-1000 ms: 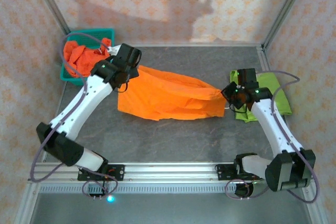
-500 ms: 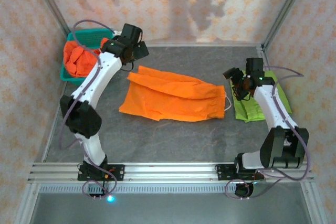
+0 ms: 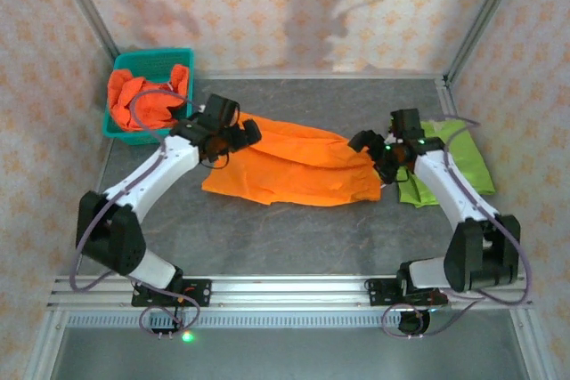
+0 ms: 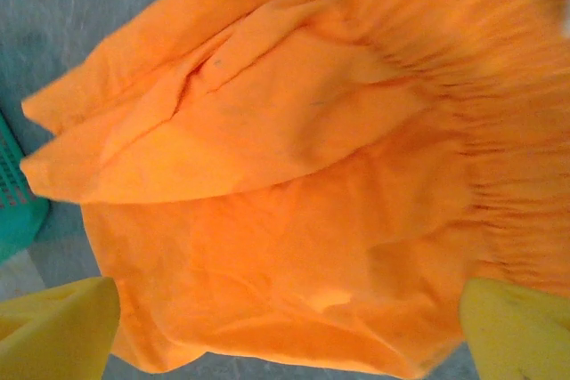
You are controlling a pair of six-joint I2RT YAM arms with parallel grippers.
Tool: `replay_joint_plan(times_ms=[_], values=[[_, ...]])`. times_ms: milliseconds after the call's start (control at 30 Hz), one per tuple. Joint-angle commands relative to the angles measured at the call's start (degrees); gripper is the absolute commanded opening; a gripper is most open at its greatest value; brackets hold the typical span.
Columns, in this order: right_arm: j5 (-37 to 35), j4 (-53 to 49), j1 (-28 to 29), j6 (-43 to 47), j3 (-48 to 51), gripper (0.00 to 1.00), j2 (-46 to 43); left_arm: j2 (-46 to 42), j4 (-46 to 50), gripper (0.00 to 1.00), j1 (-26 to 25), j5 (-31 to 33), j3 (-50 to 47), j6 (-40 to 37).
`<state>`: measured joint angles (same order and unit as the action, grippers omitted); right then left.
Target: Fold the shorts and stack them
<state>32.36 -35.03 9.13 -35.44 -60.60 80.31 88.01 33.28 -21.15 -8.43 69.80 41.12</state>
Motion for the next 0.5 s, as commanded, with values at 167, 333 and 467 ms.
replay_joint_plan(times_ms=[167, 333, 467], values=[[2.42, 2.56, 11.74, -1.16, -15.23, 0.97, 16.12, -1.18, -11.98, 1.00, -1.75, 1.80, -12.74, 7.40], [4.37, 5.03, 18.55, -4.74, -23.54, 0.97, 25.40, -2.31, -17.74, 1.00, -1.97, 2.95, -20.88, 10.61], [5.34, 4.86, 22.17, -6.24, -30.66, 0.97, 33.44, -2.44, -20.05, 1.00, -2.36, 3.06, -24.13, 11.83]])
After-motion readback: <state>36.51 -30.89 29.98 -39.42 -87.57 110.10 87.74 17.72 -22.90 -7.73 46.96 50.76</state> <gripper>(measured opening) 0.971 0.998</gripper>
